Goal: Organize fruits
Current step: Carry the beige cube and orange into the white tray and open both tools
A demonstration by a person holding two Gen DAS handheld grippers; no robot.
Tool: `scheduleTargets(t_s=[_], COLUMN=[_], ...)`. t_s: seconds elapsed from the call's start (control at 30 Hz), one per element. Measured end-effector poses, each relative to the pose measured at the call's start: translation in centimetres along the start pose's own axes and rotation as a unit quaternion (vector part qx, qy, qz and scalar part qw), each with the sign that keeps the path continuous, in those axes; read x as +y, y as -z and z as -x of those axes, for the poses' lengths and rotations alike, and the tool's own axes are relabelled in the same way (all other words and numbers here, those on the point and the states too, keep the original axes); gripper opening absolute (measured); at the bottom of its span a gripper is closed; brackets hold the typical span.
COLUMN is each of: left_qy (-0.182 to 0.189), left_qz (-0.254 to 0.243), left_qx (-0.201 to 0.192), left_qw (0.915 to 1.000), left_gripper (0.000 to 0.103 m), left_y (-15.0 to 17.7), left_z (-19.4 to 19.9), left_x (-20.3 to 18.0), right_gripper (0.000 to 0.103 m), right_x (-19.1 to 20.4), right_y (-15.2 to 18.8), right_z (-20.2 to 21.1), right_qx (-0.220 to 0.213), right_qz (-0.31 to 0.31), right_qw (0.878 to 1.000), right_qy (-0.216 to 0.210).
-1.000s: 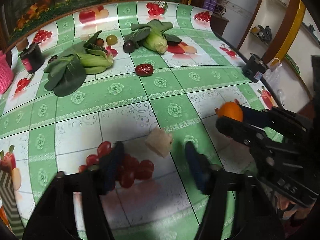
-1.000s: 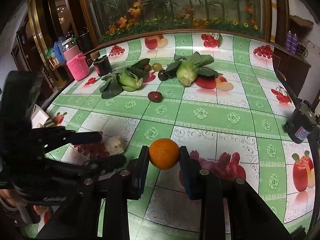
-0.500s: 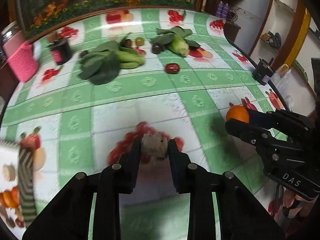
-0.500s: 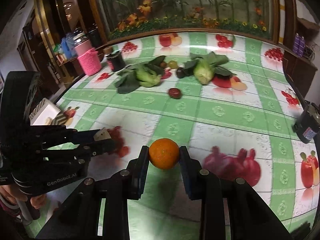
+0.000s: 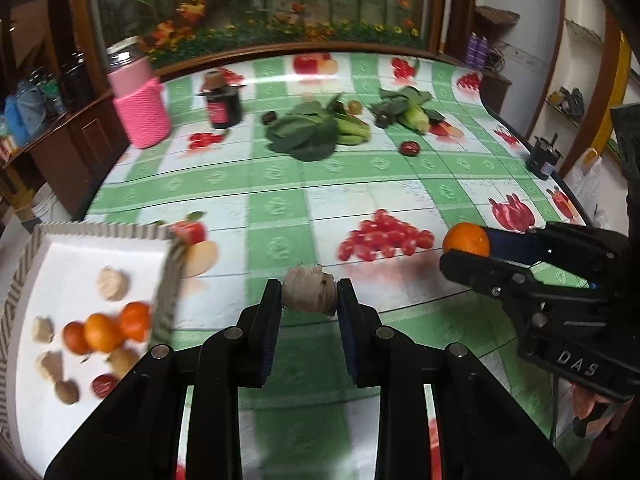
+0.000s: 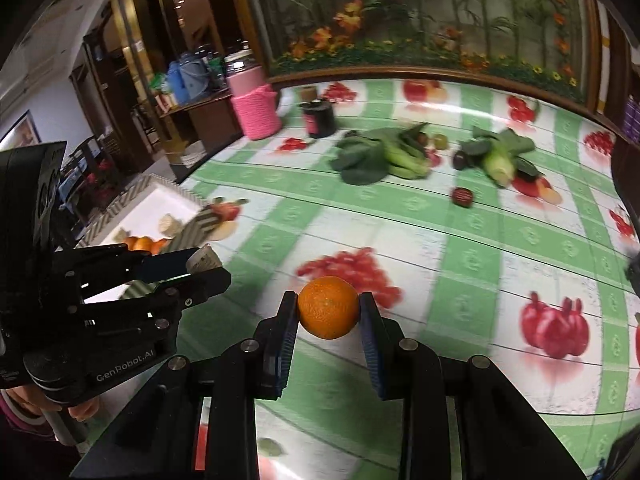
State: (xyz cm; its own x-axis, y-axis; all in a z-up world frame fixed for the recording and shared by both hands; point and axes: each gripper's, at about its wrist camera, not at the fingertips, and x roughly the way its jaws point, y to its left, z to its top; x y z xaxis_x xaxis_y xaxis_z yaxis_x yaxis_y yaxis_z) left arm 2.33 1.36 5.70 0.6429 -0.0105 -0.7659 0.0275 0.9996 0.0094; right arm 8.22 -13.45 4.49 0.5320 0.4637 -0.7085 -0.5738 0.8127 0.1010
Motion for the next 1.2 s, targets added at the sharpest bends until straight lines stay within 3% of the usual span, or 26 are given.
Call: scheduleTargets(t_s=[0.43,0.8,1.2], left_qy=[-0.039,-0.092,-0.103], left_qz=[0.060,0.114,0.133], left_qx=[0.002,0.006,0.023], left_qw=[0.9974,0.9892,0.9856], left_gripper=[0.025,0.025,0.025], left_y=[3.2,6.3,7.9], left_z=[3.1,4.6,4.1], left_x=[9.0,16.8,19.6], right_gripper=[0.032,0.032,0.032], right_x=[8.8,14.5,18.8], right_y=[-0.9,-1.8,-3.3], right_z=[-2.7,-5.6,-9.3], right_qx=[0.014,0.032,0.058], right_qz=[0.051,0.095,0.138], right_qw=[0.997,0.992,0.984], right_qy=[-0.049,-0.080,-0.091])
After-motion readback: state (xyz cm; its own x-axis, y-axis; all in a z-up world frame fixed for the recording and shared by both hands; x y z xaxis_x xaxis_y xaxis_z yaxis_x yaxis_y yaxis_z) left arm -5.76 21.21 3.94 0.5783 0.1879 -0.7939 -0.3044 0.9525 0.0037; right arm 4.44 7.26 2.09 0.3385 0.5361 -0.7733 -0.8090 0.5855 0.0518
